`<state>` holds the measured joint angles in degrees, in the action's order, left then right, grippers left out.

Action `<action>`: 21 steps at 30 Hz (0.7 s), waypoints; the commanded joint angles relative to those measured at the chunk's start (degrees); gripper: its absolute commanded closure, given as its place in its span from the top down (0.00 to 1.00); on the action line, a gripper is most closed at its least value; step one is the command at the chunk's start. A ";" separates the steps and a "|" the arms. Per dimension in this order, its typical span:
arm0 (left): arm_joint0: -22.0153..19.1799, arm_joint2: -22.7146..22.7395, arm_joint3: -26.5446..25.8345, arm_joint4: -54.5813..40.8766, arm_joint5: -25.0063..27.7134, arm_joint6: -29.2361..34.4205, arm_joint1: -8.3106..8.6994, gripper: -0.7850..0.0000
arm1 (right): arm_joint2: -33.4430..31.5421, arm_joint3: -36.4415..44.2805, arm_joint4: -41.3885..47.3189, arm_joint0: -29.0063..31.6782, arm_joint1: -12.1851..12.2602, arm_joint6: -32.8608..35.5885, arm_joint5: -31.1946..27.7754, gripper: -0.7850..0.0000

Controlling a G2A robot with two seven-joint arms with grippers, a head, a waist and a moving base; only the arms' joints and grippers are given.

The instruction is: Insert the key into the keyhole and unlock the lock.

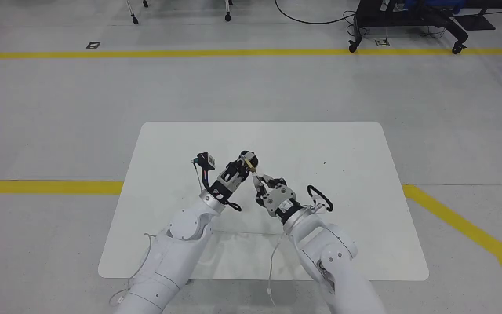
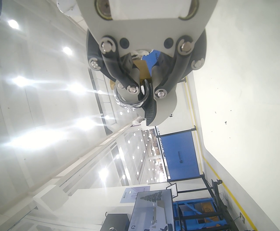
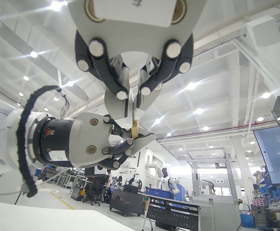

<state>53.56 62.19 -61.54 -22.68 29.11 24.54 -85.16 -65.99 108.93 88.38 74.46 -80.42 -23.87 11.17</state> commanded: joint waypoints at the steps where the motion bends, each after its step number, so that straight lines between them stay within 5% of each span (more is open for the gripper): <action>1: 0.00 0.03 0.04 0.01 -0.18 0.00 -0.04 0.00 | 0.00 0.02 -0.01 -0.01 -0.04 -0.04 -0.01 0.26; 2: -0.01 0.07 0.07 -0.23 -0.47 0.01 -0.07 0.00 | -0.01 0.05 -0.03 0.01 -0.05 -0.06 0.00 0.40; 5: -0.12 0.24 0.17 -1.22 -1.44 0.01 -0.18 0.00 | -0.15 0.35 -0.14 0.28 -0.07 -0.08 0.13 0.47; 21: -1.07 2.00 1.78 -4.22 -7.79 -3.12 -0.57 0.00 | -4.08 4.92 -9.82 3.74 0.72 8.56 -0.81 0.54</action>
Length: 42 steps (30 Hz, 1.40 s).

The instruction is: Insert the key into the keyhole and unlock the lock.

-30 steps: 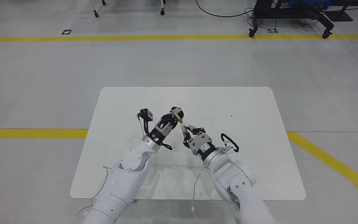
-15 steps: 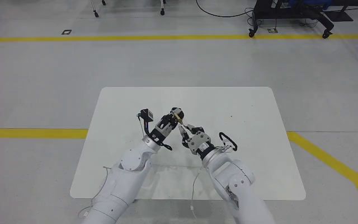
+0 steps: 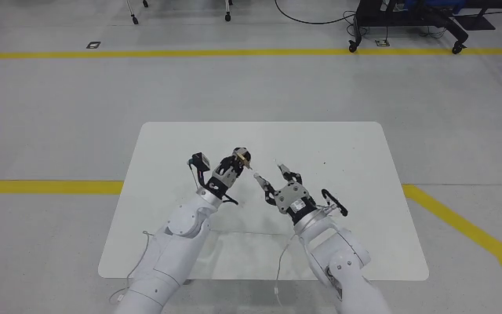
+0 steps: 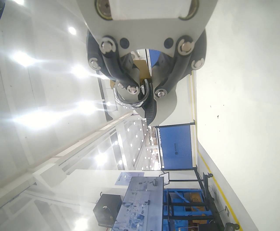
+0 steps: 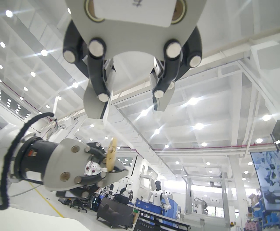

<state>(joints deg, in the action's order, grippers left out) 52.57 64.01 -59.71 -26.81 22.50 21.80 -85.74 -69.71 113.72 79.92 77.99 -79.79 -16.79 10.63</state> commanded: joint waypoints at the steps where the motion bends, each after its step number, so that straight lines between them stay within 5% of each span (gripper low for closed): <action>1: -0.11 0.25 -0.25 -0.02 -1.94 -0.63 0.01 0.00 | -0.64 0.24 -2.55 0.50 0.16 2.68 -0.68 0.67; 2: -0.02 0.38 -0.36 -0.35 -2.75 -0.86 -0.01 0.00 | -0.84 0.26 -3.05 0.78 0.20 3.72 -0.86 1.00; 14: 0.45 0.85 -1.04 -0.43 -3.60 -1.66 0.02 0.00 | -0.96 0.23 -3.18 0.91 0.23 4.30 -0.69 1.00; 15: 0.73 1.12 -1.38 -0.79 -4.83 -1.80 0.07 0.00 | -0.96 0.23 -3.18 0.91 0.23 4.30 -0.69 0.90; 16: 0.81 1.48 -1.58 -0.37 -5.47 -2.12 0.18 0.00 | -1.15 -0.17 -6.19 0.75 0.39 4.68 -0.51 0.45; 18: 0.92 1.96 -1.82 -0.15 -7.02 -2.54 0.29 0.00 | -0.36 -1.82 -13.96 0.34 0.74 6.40 0.63 0.33; 23: 0.90 2.37 -2.68 0.12 -9.94 -2.30 0.39 0.00 | 4.75 -2.96 -43.70 -3.14 1.73 6.58 3.31 0.45; 31: 0.27 2.52 -2.58 -0.35 -13.60 -1.37 0.33 0.00 | 11.25 -3.59 -76.52 -4.04 2.61 8.84 0.71 0.43; 35: -0.04 2.43 -2.37 1.60 -13.65 -0.35 0.48 0.00 | 12.66 -4.36 -84.95 -4.27 3.01 13.19 2.55 0.52; 38: -0.32 2.69 -1.87 4.00 -12.85 0.65 0.77 0.00 | 14.61 -5.19 -96.15 -4.67 3.44 15.22 6.11 0.49; 42: -0.29 3.38 -1.99 4.57 -11.67 1.78 1.00 0.00 | 14.48 -4.14 -96.97 -3.91 3.21 14.19 6.87 0.39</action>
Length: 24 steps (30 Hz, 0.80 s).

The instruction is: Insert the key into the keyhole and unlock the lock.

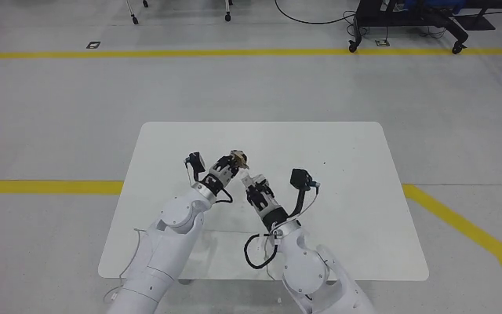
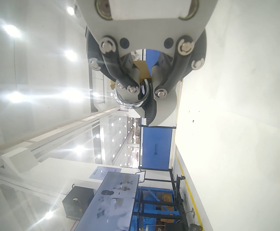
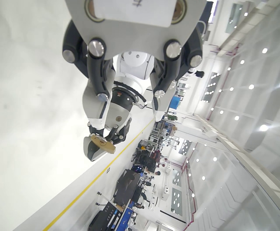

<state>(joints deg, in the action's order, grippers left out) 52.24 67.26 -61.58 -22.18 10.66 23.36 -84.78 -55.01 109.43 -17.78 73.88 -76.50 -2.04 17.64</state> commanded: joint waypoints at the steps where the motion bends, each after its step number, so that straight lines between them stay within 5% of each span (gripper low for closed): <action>1: 0.08 0.22 -0.23 -0.07 0.44 0.40 0.05 0.00 | -0.33 0.31 1.09 0.49 -0.17 -1.03 -0.46 0.32; 4: 0.24 0.17 -0.37 0.15 1.14 0.77 0.05 0.00 | -0.77 0.41 2.39 1.22 -0.39 -1.78 -1.54 0.00; 16: 0.90 0.04 -0.99 0.86 3.06 2.16 0.09 0.00 | -0.28 -1.71 1.25 0.54 -1.36 -1.54 1.40 0.00; 24: 0.77 0.30 -0.19 -4.81 -2.49 5.80 -0.08 0.00 | -1.30 -1.78 6.21 0.57 -2.13 -1.30 -0.33 0.00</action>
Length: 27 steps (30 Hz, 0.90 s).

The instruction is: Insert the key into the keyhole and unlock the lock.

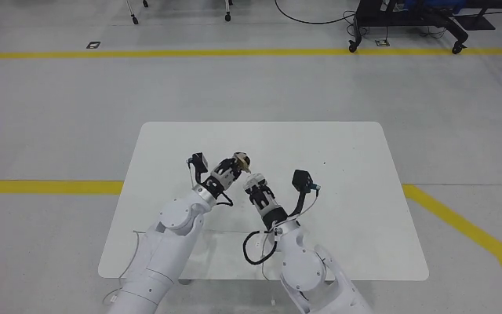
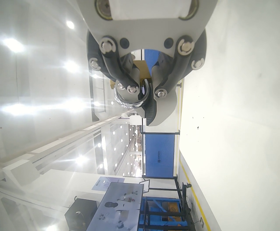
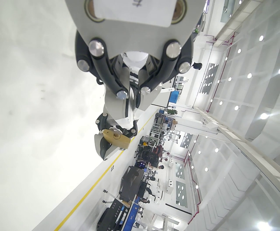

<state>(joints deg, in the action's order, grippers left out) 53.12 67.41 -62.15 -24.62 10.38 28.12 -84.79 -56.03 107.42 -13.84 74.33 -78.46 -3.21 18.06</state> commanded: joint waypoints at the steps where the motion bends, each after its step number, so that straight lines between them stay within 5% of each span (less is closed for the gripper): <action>1: -0.50 0.37 0.70 -3.86 -4.18 1.79 -0.10 0.00 | -0.91 0.59 5.04 0.29 -0.36 -0.63 -2.31 0.00; 7: -2.05 0.83 2.69 -10.50 -12.10 5.05 -0.34 0.00 | -2.86 -0.33 12.53 1.51 -0.92 -2.04 -11.44 0.00; 27: -2.81 0.04 2.22 -19.92 -24.01 10.30 -0.73 0.00 | -1.64 -4.14 13.76 -1.08 -2.53 -2.36 -10.31 0.00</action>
<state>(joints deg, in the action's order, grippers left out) 50.35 67.42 -60.09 -44.56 -13.67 38.41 -85.54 -57.57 102.94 -0.11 73.09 -80.96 -5.53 7.84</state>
